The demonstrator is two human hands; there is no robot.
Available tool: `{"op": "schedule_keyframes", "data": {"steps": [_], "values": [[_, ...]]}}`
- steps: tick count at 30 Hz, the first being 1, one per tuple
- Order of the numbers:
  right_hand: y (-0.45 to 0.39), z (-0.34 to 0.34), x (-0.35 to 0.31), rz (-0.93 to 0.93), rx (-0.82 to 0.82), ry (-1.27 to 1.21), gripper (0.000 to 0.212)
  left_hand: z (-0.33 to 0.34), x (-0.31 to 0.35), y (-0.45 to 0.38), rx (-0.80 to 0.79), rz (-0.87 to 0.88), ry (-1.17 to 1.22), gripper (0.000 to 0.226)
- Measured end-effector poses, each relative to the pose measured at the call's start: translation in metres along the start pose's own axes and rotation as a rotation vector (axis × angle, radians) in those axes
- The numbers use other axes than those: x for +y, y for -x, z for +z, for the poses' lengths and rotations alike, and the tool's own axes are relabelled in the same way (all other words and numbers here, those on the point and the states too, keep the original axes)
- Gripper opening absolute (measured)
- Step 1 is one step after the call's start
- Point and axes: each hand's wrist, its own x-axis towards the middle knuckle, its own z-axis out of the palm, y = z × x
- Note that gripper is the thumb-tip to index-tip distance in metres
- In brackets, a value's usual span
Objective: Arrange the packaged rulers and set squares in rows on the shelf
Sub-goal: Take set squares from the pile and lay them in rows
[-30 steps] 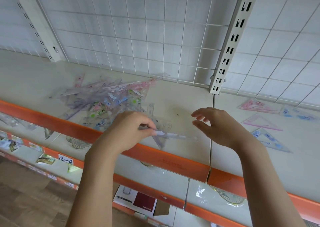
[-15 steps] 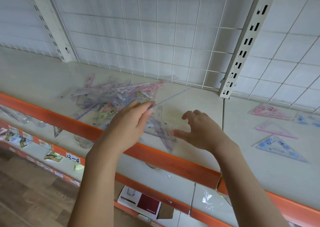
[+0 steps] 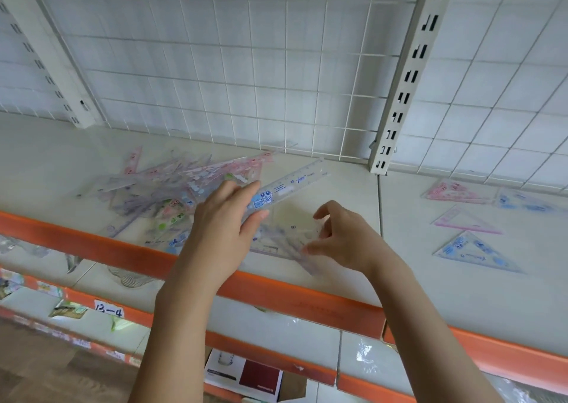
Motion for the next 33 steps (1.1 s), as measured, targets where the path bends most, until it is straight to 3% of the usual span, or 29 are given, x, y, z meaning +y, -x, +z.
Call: {"op": "schedule_keyframes", "data": {"steps": [3,7,12,16,23,29,33], "values": [[0.004,-0.004,0.005,0.012,0.077,-0.128,0.037,0.005,0.007,-0.003,0.001,0.051,0.027,0.042],[0.014,-0.017,0.016,0.021,0.21,-0.113,0.01,0.013,0.016,-0.008,-0.01,0.099,0.046,0.039],[0.041,-0.046,0.034,0.064,0.329,-0.172,0.013,0.03,0.043,-0.015,-0.008,0.142,0.119,0.034],[0.064,-0.068,0.06,0.094,0.44,-0.069,0.011,0.048,0.071,-0.023,-0.042,0.231,0.146,0.029],[0.109,-0.111,0.115,0.095,0.5,0.049,0.06,0.082,0.129,-0.029,-0.101,0.288,0.178,0.03],[0.14,-0.155,0.166,0.046,0.452,0.13,0.074,0.117,0.197,-0.026,-0.101,0.273,0.173,0.04],[0.162,-0.188,0.201,0.033,0.482,0.145,0.068,0.143,0.245,-0.022,-0.085,0.274,0.175,0.037]]}}
